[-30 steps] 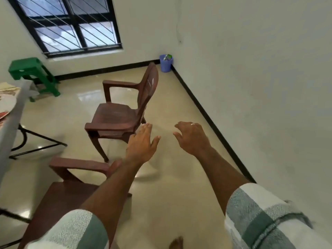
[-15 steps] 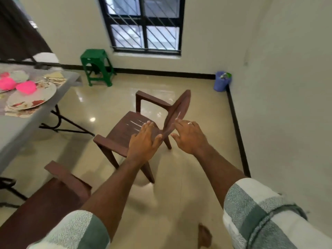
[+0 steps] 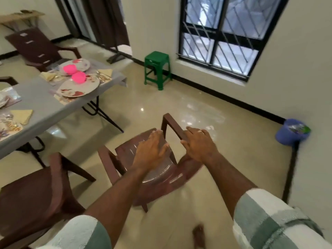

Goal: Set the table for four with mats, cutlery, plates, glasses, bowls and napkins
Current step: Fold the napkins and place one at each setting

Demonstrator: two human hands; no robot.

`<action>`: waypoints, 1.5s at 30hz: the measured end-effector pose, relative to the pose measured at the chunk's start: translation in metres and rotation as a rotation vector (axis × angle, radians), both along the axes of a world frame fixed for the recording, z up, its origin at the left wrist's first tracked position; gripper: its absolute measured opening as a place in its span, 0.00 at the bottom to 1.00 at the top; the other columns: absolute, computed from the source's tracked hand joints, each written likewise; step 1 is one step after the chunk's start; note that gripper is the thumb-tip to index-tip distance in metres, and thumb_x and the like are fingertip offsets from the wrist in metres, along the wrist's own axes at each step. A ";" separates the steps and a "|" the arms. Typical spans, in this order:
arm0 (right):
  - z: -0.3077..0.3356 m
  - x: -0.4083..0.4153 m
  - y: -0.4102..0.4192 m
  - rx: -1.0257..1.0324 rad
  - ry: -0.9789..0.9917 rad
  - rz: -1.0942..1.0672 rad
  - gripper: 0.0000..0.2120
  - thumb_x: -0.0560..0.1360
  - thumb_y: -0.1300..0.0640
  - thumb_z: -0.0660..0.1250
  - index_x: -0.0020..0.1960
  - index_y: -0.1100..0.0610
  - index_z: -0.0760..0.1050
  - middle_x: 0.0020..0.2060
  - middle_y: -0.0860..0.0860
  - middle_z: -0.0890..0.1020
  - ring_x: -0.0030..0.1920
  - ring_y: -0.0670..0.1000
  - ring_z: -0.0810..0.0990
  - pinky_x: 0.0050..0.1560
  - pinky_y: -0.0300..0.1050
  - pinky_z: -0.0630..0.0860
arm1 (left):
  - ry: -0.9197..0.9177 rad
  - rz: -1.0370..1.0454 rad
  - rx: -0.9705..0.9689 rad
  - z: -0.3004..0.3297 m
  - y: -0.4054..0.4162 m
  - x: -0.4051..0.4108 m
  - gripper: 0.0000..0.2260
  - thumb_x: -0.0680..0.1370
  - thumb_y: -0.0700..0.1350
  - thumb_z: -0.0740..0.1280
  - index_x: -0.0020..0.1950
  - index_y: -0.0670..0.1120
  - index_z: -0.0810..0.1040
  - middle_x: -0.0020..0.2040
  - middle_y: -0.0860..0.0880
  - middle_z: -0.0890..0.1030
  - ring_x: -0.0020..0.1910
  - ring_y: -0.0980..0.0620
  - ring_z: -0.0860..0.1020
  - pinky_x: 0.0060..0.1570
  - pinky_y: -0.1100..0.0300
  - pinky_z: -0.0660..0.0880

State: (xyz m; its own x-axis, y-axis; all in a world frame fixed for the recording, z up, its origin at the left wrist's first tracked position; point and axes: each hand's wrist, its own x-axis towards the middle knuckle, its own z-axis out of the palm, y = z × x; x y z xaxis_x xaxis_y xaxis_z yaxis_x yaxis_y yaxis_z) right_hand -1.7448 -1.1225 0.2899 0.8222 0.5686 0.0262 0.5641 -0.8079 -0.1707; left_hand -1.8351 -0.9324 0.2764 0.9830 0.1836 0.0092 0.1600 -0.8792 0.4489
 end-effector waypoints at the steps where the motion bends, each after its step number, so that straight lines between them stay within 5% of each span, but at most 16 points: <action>1: 0.000 0.025 0.001 0.004 0.006 0.025 0.23 0.83 0.45 0.57 0.75 0.51 0.66 0.73 0.51 0.71 0.73 0.54 0.69 0.75 0.56 0.59 | 0.005 0.040 0.001 -0.002 -0.001 0.021 0.28 0.83 0.60 0.58 0.80 0.49 0.58 0.80 0.49 0.63 0.75 0.48 0.68 0.71 0.42 0.67; 15: -0.006 0.298 0.063 -0.027 0.000 0.586 0.21 0.83 0.45 0.54 0.73 0.51 0.68 0.74 0.50 0.70 0.73 0.53 0.69 0.73 0.55 0.59 | 0.011 0.516 0.121 0.011 -0.004 0.236 0.27 0.84 0.59 0.56 0.79 0.47 0.62 0.79 0.47 0.64 0.74 0.46 0.69 0.67 0.46 0.70; 25: 0.016 0.481 0.113 0.063 -0.029 0.846 0.20 0.83 0.44 0.54 0.70 0.52 0.70 0.70 0.51 0.74 0.70 0.54 0.71 0.70 0.55 0.64 | 0.017 0.816 0.139 0.043 -0.016 0.384 0.28 0.84 0.59 0.56 0.81 0.49 0.57 0.82 0.50 0.58 0.80 0.52 0.56 0.72 0.48 0.62; 45: 0.002 0.670 0.461 0.079 -0.077 1.138 0.19 0.82 0.45 0.57 0.68 0.53 0.72 0.66 0.52 0.77 0.66 0.55 0.75 0.66 0.55 0.67 | 0.048 1.118 0.099 0.032 0.276 0.563 0.30 0.84 0.60 0.55 0.82 0.48 0.55 0.82 0.49 0.56 0.81 0.51 0.55 0.75 0.48 0.59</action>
State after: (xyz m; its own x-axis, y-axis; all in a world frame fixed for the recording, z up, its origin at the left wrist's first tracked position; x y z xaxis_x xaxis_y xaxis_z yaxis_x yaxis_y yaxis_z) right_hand -1.0752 -0.6611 0.2923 -0.1740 0.9770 0.1231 0.9729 0.1899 -0.1320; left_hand -1.2717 -0.6567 0.3083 0.2656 0.9633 0.0393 0.8966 -0.2618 0.3572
